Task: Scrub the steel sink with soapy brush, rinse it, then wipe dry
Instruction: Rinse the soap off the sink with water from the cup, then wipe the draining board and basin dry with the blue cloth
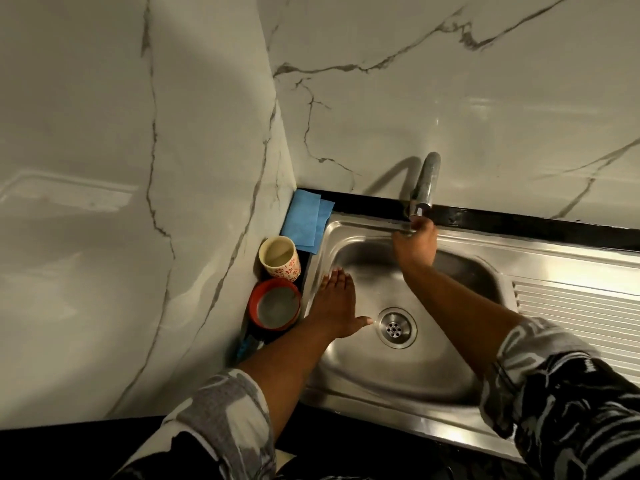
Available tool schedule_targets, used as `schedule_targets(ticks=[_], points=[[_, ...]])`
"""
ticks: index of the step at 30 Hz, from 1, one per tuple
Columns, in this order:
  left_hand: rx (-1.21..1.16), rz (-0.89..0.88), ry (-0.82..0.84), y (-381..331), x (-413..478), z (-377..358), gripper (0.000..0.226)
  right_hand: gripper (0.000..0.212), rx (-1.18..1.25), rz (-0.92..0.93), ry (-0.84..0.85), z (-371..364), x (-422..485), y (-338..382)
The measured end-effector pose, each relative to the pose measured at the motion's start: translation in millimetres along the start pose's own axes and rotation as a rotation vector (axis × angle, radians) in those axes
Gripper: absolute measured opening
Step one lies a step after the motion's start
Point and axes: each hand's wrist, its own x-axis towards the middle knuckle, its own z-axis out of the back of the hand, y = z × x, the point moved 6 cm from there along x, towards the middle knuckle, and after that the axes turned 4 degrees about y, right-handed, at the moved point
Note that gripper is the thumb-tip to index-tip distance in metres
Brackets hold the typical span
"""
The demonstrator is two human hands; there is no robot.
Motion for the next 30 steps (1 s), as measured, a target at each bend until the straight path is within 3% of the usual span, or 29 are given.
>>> schedule_targets(ticks=[4,6,8,15,22,26,30], points=[[0.032,-0.022,-0.046,1,-2,-1,0.122,0.019,0.01,-0.117,0.424,-73,-4,20],[0.047,-0.016,-0.065,4,-2,-2,0.122,0.016,-0.098,-0.047,0.517,-105,-2,38],[0.042,-0.011,-0.068,8,-3,-4,0.123,0.026,-0.251,0.019,0.551,-130,0,52],[-0.029,-0.064,-0.073,7,-5,-5,0.119,0.063,-0.381,-0.066,0.453,-185,15,63],[-0.116,-0.128,-0.094,13,-12,-9,0.112,0.094,-0.145,-0.239,0.318,-205,18,60],[-0.151,-0.111,-0.086,21,-21,0,0.111,0.084,-0.149,-0.29,0.364,-216,8,69],[-0.096,-0.127,-0.057,22,-15,-6,0.114,0.054,-0.088,-0.203,0.362,-213,5,75]])
